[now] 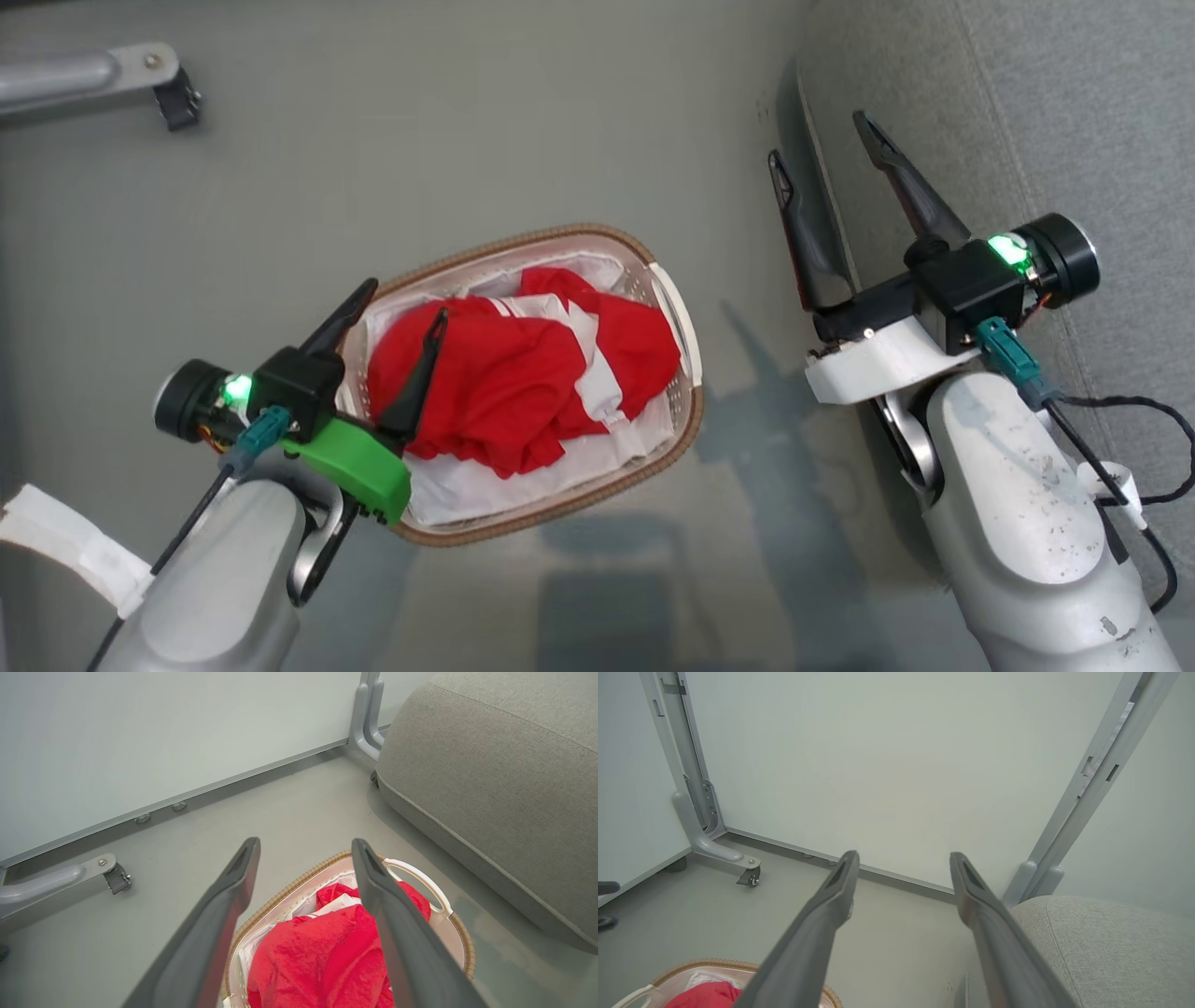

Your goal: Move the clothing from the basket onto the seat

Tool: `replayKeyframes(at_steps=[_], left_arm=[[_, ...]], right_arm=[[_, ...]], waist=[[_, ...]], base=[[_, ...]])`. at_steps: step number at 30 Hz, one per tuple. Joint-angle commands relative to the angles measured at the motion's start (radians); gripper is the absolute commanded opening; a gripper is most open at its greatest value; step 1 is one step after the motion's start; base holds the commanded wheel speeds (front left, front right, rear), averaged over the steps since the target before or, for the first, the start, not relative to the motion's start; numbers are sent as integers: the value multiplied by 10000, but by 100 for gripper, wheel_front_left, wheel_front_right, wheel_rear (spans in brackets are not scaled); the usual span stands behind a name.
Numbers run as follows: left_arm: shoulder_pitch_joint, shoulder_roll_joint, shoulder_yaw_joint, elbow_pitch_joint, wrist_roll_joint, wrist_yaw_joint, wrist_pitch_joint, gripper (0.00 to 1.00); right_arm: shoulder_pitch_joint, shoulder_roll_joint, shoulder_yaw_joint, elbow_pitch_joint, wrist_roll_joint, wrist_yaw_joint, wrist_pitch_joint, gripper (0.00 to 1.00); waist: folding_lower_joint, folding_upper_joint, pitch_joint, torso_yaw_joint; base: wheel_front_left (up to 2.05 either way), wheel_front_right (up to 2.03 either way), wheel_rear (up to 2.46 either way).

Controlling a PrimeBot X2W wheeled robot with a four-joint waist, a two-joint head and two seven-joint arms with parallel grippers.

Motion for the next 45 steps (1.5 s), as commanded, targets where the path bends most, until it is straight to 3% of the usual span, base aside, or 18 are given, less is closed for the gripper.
replayKeyframes(at_steps=[1,15,24,26,33,37,38,40,45], left_arm=[[-478,232,-152,118,57,-29,-68,100],[-3212,1260,-3537,2016,466,-27,-66,100],[-4606,1167,-4145,3474,1349,-27,-66,100],[-4762,1033,-4293,4360,1432,-27,-53,100],[-5257,415,-5425,6584,770,-12,382,100],[-5464,231,-5906,7059,227,-9,555,100],[-5458,194,-6016,7131,123,-9,533,44],[-5449,141,-6198,7230,-121,-9,463,0],[-5422,26,-6346,7272,-704,-8,141,0]], right_arm=[[-274,-7,141,-245,30,-6,-53,100],[-248,-3,403,-1339,722,-8,-53,100],[190,-4,305,-1517,720,-8,-53,100],[255,-5,345,-1483,745,-6,-53,100],[306,-6,440,-1540,933,-6,-53,100],[181,-9,456,-1517,1019,-8,-53,100],[144,-11,463,-1492,1032,-8,-53,100],[105,-11,486,-1453,1069,-8,-53,100],[98,-10,506,-1319,1150,-6,-53,100]], waist=[[-1,0,1979,-813],[-1,0,3840,-1775],[-1,0,4446,-2018],[-1,0,4528,-2046],[-1,0,4623,-2106],[-1,0,4636,-2052],[-1,0,4624,-2030],[-1,0,4573,-2003],[-1,0,4279,-1920]], base=[[0,0,0],[0,0,0],[0,0,0],[0,0,0],[0,0,0],[0,0,0],[0,0,0],[0,0,0],[0,0,0]])
